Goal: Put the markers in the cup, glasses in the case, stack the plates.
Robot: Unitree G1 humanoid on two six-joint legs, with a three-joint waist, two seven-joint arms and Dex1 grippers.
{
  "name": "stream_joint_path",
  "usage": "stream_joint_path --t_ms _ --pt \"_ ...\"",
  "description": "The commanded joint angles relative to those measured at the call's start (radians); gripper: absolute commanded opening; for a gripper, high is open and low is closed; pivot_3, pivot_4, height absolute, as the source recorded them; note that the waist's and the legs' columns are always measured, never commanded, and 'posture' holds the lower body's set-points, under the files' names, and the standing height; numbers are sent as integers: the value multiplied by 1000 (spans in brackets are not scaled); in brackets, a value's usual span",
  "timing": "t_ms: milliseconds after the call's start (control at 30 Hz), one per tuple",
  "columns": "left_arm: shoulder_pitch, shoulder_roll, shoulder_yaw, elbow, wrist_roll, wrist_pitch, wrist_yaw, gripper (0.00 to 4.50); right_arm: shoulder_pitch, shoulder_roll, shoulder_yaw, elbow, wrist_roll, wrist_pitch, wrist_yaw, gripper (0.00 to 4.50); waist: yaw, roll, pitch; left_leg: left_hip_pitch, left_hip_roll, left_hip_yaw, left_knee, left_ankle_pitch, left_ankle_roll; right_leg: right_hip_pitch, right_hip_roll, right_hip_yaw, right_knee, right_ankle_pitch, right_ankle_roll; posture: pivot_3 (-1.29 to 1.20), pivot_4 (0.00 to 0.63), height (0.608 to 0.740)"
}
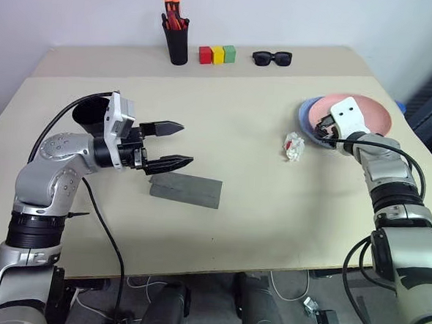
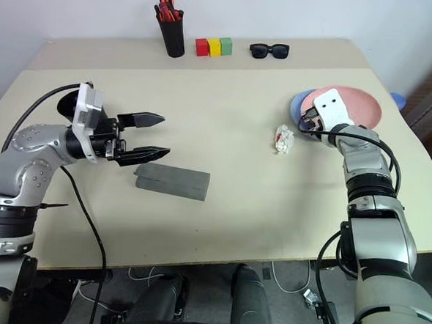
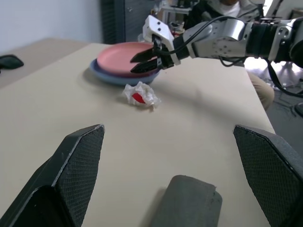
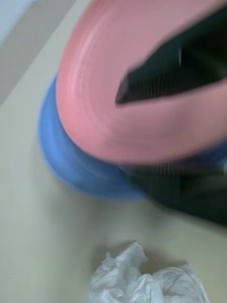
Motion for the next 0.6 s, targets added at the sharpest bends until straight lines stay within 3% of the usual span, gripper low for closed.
stream_joint_path --t_ms 33,67,300,400,600 --pt "-14 9 25 -52 -32 17 31 4500 -53 10 -80 -103 83 12 34 4113 0 0 0 0 0 0 0 0 0 0 0 0 0 0 0 0 150 740" --pt "-21 7 20 -51 -33 21 36 4500 -46 18 -99 -146 115 33 60 4477 -1 0 0 0 0 0 0 0 0 0 0 0 0 0 0 0 150 740" --pt "-73 -9 -13 -23 -31 28 51 4500 152 46 -163 -591 330 407 186 4477 11 -1 0 -1 0 -1 0 0 0 0 0 -1 1 0 0 0 150 740" --pt "-80 -9 -20 -9 -29 26 42 4500 255 38 -115 -731 331 486 208 4477 11 0 0 -1 0 -1 1 0 0 0 0 -1 1 0 0 0 150 740" --pt "-85 -7 -25 22 -16 6 17 4500 298 49 -23 -667 200 426 139 4477 0 0 0 0 0 0 2 0 0 0 0 0 2 0 0 0 150 740"
